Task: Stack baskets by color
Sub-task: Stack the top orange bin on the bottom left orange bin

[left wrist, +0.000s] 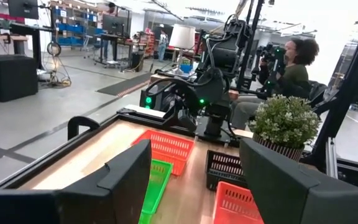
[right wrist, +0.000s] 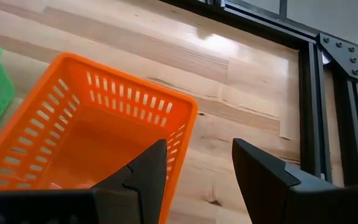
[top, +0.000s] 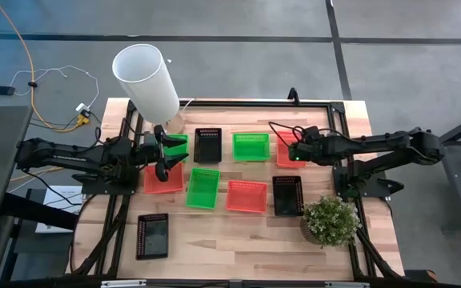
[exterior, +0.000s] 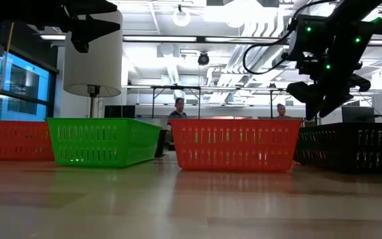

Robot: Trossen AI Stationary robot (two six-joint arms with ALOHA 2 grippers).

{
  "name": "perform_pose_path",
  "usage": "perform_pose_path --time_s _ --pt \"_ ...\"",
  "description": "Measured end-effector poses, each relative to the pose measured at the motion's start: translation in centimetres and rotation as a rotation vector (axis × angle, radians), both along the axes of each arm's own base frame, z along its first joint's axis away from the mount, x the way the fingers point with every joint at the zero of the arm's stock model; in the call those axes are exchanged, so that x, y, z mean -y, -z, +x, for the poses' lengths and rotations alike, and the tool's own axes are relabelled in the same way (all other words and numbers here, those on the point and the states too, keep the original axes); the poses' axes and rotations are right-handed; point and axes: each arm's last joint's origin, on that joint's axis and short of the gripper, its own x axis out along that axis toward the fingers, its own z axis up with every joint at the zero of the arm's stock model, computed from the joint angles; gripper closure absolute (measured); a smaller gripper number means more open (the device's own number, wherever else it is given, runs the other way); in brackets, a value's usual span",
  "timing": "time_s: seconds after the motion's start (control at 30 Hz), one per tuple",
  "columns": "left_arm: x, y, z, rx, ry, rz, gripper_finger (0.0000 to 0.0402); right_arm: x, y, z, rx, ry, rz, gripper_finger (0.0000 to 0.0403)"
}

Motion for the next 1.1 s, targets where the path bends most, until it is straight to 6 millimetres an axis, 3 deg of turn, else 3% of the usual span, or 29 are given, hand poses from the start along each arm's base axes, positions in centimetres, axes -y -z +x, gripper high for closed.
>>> perform_pose_path --time_s 0.23,0.5,0.77,1.1 --pt "0.1 0.2 0.3 -0.01 0.031 -0.026 0.0167 0.6 0.6 0.2 -0.018 0.039 0.023 0.0233" --pt "0.1 0.5 0.7 -0.027 0.059 -0.035 0.0167 1.0 2.3 2.2 -0.009 -0.026 0.077 0.0233" --pt "0.1 0.4 0.8 -0.015 0.059 -0.018 0.0167 1.4 2.9 1.4 -0.079 0.06 0.093 0.024" --pt "0.1 0.2 0.8 -0.005 0.057 0.012 0.0167 1.5 3.7 2.0 -0.085 0.062 0.087 0.0267"
